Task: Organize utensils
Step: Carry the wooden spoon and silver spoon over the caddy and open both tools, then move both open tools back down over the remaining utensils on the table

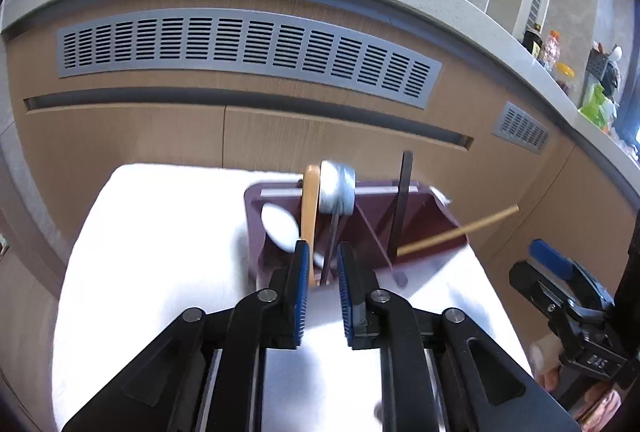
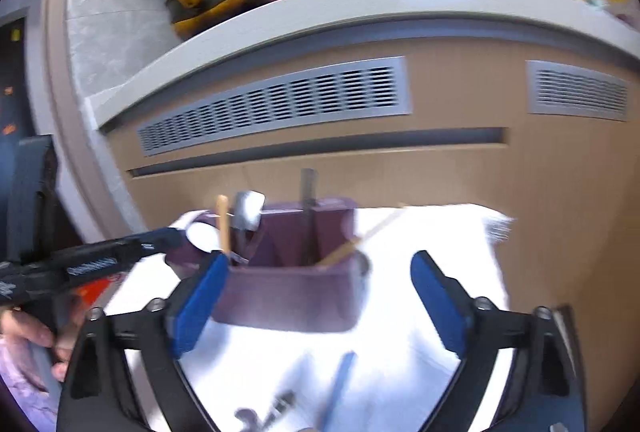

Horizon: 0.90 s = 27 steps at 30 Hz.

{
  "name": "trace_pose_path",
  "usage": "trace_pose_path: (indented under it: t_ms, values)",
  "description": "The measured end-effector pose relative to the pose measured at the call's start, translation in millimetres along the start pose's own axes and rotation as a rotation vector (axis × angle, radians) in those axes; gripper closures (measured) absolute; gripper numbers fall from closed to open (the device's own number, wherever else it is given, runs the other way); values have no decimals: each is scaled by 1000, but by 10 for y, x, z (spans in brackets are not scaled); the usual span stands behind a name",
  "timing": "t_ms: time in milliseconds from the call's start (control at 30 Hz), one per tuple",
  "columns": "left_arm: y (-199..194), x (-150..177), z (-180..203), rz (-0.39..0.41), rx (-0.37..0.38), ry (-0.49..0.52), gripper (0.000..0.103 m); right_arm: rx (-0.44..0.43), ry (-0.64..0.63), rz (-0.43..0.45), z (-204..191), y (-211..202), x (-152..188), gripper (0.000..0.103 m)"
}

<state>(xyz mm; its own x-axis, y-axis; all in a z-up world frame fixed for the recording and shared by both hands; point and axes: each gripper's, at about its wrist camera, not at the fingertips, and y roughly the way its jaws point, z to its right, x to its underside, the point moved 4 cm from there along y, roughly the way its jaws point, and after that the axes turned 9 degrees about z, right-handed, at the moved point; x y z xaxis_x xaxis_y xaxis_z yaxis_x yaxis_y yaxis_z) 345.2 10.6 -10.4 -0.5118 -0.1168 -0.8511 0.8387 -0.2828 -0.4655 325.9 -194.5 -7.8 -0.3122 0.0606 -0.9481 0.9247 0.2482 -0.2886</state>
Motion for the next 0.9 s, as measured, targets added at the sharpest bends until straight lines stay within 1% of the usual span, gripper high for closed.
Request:
trace_pose_path:
  t_ms: [67, 133, 167, 200, 267, 333, 400, 467, 567, 667, 733, 800, 867, 900]
  values:
    - [-104, 105, 13, -20, -5, 17, 64, 41, -52, -37, 0, -93, 83, 2]
    - [-228, 251, 17, -37, -15, 42, 55, 71, -105, -75, -13, -161, 189, 2]
    - [-273, 315, 24, -48, -18, 53, 54, 84, -121, -97, -11, -199, 258, 1]
    - [-322, 410, 36, -68, -15, 70, 53, 80, -124, -119, 0, -226, 324, 0]
    - [-386, 596, 70, -113, 4, 111, 52, 45, -123, -180, -15, -228, 452, 0]
    - [-441, 806, 130, -171, 39, 170, 52, 23, -130, -229, -34, -248, 603, 0]
    - [-516, 1012, 203, -233, 103, 230, 52, 22, -148, -266, -64, -272, 722, 0]
    - [-612, 1200, 294, -297, 189, 288, 51, 38, -177, -294, -75, -305, 837, 0]
    - [-721, 1410, 426, -377, 262, 390, 51, 76, -197, -302, -24, -419, 975, 0]
    - [-797, 1580, 548, -422, 295, 494, 51, 77, -173, -347, 71, -523, 1088, 0]
    - [-796, 1698, 618, -456, 303, 561, 51, 49, -136, -379, 120, -579, 1175, 0]
    - [-746, 1780, 651, -481, 286, 615, 51, 24, -101, -414, 144, -611, 1263, 0]
    - [-720, 1784, 662, -467, 276, 631, 49, 1, -62, -449, 164, -650, 1352, 0]
    - [-692, 1764, 653, -465, 254, 635, 48, -8, -45, -463, 167, -660, 1389, 0]
